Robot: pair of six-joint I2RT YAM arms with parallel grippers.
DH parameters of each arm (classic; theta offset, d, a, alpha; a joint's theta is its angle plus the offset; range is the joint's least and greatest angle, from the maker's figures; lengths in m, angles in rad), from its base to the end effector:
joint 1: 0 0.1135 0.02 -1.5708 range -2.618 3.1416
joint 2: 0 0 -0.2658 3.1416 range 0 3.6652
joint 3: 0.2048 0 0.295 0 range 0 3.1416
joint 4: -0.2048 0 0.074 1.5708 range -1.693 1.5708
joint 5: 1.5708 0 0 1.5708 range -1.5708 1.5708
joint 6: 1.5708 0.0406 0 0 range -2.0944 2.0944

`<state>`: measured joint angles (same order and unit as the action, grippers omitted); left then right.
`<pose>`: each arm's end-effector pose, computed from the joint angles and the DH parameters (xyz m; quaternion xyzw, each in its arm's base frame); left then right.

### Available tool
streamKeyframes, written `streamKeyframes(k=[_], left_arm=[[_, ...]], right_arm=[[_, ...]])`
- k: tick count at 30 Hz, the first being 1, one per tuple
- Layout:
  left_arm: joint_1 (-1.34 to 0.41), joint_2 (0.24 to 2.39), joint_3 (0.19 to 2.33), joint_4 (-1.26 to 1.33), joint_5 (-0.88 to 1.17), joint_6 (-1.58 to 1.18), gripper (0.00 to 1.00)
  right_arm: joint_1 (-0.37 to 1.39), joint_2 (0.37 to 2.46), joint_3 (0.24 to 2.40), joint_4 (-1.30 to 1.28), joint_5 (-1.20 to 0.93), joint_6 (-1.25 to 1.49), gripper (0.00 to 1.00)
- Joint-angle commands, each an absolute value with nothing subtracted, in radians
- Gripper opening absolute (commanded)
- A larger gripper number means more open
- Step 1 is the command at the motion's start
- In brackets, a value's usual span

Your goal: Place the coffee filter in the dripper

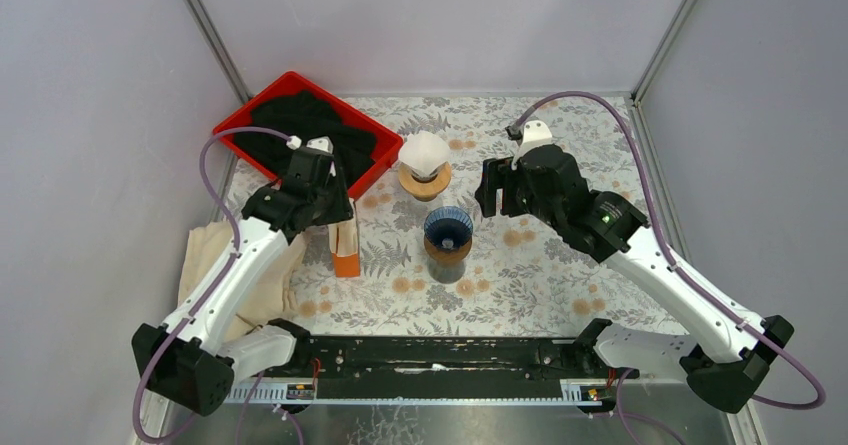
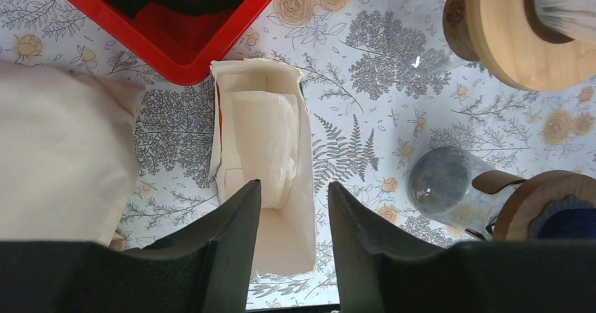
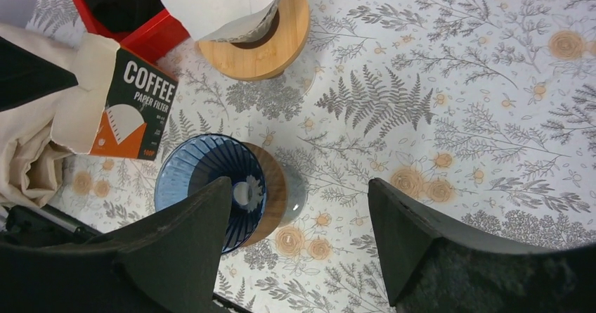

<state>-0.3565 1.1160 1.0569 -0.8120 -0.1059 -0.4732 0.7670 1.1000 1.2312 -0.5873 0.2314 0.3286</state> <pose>0.2534 -0.0898 0.3076 -0.0728 0.9355 -0.0925 0.3333 0.2080 0.1875 0.3976 -0.1237 0.8361 0.1900 0.4995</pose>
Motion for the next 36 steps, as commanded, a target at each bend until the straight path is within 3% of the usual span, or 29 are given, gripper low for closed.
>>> streamKeyframes(k=[1,14,36], left_arm=[[-0.343,1.149,1.040,-0.811,-0.092,-0.448,0.45],[-0.335,1.238,1.011,-0.766,-0.097,-0.439,0.38],[-0.322,1.291,0.982,-0.732,-0.114,-0.432,0.36]], right_arm=[[0.774,1.082,1.219,-0.518,0.291,0.301,0.78],[0.774,1.048,1.174,-0.488,0.347,0.290,0.88],[0.774,1.070,1.172,-0.486,0.347,0.288,0.90]])
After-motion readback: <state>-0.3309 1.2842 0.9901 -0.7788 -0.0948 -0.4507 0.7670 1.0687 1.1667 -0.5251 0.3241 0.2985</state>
